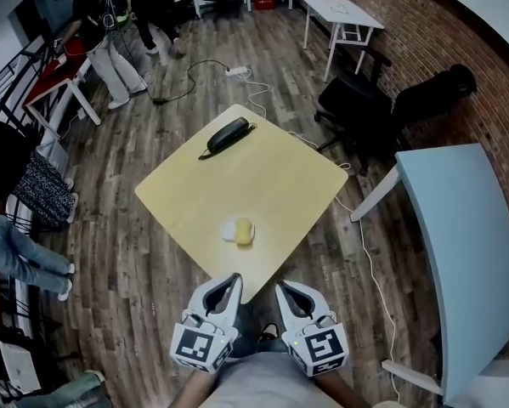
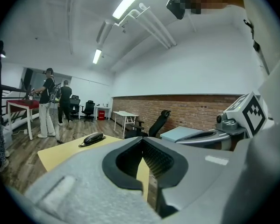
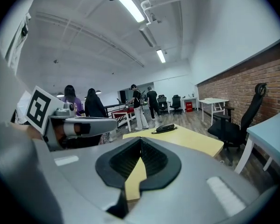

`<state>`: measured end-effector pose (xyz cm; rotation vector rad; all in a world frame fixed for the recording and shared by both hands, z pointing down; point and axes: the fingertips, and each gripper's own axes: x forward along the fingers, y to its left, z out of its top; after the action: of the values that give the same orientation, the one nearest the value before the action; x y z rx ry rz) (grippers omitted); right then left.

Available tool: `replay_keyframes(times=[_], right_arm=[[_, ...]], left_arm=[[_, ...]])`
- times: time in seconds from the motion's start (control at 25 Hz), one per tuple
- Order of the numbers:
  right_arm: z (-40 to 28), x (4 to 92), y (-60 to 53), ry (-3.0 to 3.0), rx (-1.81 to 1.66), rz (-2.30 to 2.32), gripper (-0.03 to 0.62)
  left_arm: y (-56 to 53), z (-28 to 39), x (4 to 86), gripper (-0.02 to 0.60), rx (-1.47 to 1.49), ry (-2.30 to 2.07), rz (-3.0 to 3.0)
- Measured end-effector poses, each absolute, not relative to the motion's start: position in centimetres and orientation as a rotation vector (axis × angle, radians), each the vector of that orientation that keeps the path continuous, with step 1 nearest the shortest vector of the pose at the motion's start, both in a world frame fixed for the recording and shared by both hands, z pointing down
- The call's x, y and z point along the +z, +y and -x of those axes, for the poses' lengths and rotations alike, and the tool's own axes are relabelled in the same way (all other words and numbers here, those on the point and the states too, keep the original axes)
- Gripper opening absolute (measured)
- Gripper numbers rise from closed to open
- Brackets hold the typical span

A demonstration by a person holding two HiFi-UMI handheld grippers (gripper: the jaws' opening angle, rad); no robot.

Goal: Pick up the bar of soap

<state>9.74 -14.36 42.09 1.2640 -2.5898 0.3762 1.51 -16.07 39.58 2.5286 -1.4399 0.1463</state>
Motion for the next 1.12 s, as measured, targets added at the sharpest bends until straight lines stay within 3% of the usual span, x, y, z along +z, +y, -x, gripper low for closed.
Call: replay_keyframes(times=[0.6, 1.12], right_arm=[[-5.6, 45.0, -23.5, -2.494, 0.504, -1.307, 0.003], [-2.2, 51.6, -27.8, -2.305, 0.734, -1.435, 0.017]], left_arm=[[-27.1, 2.8, 44.2, 0.005, 0.262, -1.294, -2.559], [-33.1, 2.6, 54.8, 0.005, 0.518, -0.784, -2.725]])
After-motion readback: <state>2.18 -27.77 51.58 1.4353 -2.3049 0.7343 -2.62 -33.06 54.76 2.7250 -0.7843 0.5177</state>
